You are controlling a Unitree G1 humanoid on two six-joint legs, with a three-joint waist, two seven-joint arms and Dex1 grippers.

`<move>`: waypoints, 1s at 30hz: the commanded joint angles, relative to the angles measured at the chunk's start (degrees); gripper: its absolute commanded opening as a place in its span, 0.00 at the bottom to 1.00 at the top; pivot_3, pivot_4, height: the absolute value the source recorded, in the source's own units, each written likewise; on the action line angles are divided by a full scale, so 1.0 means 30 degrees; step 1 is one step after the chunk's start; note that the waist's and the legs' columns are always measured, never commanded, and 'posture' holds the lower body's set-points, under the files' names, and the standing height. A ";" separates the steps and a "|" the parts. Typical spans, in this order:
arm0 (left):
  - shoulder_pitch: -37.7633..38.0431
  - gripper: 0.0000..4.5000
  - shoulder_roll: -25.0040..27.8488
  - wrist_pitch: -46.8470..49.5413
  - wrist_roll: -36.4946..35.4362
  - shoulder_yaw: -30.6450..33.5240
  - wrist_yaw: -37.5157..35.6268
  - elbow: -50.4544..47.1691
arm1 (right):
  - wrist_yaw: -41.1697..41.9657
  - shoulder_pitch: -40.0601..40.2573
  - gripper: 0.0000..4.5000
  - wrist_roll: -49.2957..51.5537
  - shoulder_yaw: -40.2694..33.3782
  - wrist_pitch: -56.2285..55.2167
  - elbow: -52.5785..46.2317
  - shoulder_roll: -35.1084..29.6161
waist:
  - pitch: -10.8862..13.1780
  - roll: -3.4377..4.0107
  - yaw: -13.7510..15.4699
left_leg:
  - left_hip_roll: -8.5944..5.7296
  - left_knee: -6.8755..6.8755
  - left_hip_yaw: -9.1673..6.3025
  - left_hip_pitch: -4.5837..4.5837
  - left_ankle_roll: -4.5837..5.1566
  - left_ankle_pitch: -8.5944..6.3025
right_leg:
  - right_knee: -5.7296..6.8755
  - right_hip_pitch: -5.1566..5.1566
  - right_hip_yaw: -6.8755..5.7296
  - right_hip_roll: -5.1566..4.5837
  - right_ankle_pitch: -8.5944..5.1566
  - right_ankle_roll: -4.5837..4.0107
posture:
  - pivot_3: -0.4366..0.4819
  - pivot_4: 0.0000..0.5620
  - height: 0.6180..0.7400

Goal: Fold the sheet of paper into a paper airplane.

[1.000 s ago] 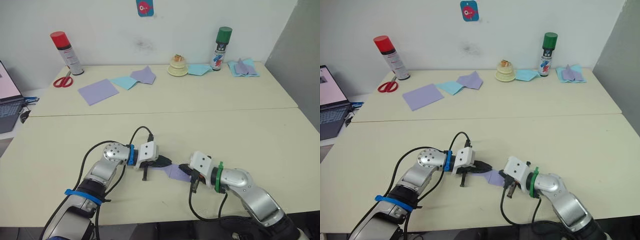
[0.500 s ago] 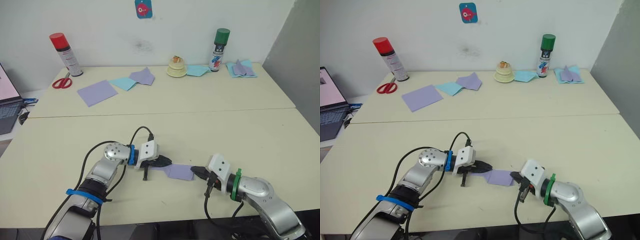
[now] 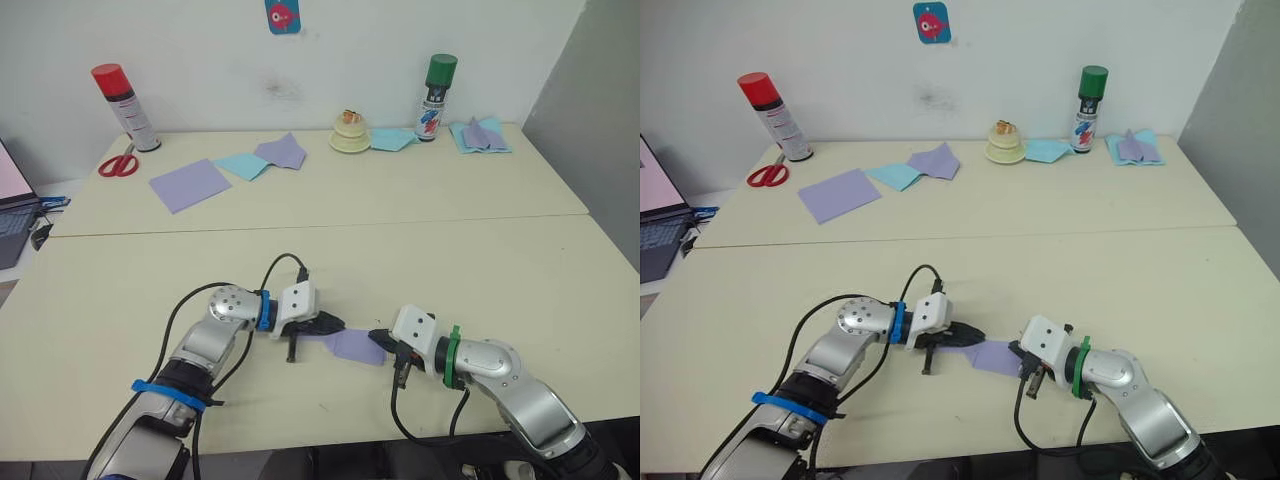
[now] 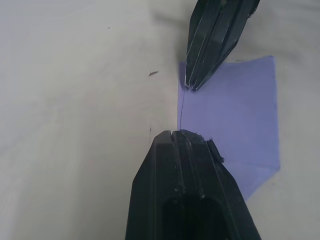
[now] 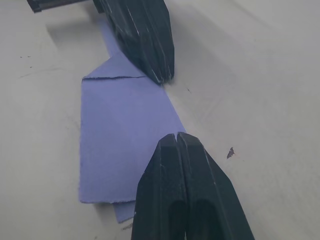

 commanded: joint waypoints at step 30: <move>0.2689 0.00 0.4549 0.2846 -0.2601 0.3065 -0.1231 -0.6058 | 0.1194 -0.1200 0.00 0.1729 -0.0345 0.1002 -0.4010 -0.1409 | 0.0254 0.0025 -0.0035 | 0.0005 -0.0010 -0.0018 -0.0117 0.0004 -0.0003 | -0.0054 -0.0073 -0.0029 -0.0009 0.0049 -0.0086 | 0.48 0.27 1.00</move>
